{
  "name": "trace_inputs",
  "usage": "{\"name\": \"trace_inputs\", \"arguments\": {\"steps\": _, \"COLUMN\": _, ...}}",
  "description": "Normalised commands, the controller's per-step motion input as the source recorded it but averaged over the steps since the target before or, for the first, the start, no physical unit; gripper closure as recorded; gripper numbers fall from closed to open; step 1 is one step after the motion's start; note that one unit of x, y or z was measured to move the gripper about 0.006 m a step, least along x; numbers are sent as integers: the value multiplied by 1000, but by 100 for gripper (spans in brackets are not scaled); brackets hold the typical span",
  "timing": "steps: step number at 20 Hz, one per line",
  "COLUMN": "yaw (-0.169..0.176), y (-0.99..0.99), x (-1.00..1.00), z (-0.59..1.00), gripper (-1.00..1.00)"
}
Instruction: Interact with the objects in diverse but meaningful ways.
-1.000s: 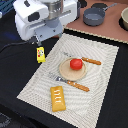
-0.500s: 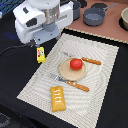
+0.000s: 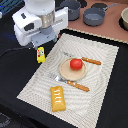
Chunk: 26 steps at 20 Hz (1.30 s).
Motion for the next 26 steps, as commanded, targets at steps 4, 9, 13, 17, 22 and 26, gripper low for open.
{"name": "trace_inputs", "arguments": {"steps": 4, "yaw": -19, "y": 180, "x": -507, "z": -439, "gripper": -100}}
{"name": "trace_inputs", "arguments": {"steps": 9, "yaw": -26, "y": 43, "x": -419, "z": -350, "gripper": -100}}
{"name": "trace_inputs", "arguments": {"steps": 13, "yaw": -50, "y": -40, "x": -229, "z": -239, "gripper": -100}}
{"name": "trace_inputs", "arguments": {"steps": 17, "yaw": -70, "y": -56, "x": -44, "z": -179, "gripper": -100}}
{"name": "trace_inputs", "arguments": {"steps": 22, "yaw": -63, "y": -3, "x": -13, "z": -229, "gripper": -100}}
{"name": "trace_inputs", "arguments": {"steps": 26, "yaw": -43, "y": 0, "x": -74, "z": -298, "gripper": -100}}
